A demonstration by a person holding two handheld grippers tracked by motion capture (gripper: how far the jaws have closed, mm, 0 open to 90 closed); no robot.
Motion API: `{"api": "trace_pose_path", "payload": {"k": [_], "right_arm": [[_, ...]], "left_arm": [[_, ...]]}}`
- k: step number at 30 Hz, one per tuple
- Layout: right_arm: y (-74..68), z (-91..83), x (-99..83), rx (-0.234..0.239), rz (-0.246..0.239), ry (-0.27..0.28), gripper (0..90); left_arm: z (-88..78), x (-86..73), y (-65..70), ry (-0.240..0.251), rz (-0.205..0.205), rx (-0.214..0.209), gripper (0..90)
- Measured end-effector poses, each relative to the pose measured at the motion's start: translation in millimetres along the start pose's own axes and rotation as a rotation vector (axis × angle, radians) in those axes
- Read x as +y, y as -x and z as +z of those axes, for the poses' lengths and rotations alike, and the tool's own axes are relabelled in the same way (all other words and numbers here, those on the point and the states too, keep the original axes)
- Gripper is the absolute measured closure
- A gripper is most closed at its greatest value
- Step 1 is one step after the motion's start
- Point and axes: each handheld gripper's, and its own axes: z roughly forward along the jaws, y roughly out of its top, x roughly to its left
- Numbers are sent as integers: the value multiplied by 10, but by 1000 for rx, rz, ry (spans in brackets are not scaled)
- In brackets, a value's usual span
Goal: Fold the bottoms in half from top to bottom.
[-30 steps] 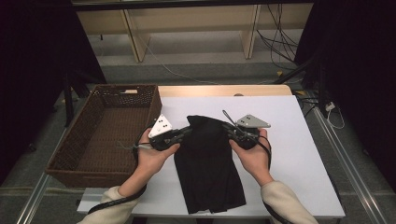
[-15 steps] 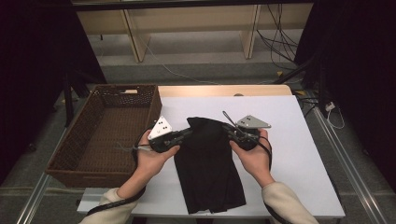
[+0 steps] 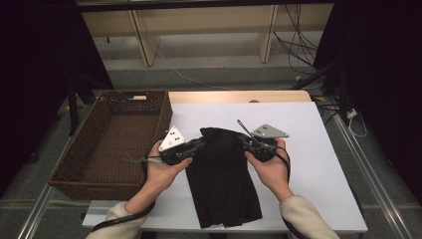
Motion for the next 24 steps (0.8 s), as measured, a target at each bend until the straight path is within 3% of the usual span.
{"api": "trace_pose_path", "payload": {"k": [24], "right_arm": [[-8,-73,-60,26,-10,-27,842]], "left_arm": [[-43,-47,56,-35,12,-35,851]]}}
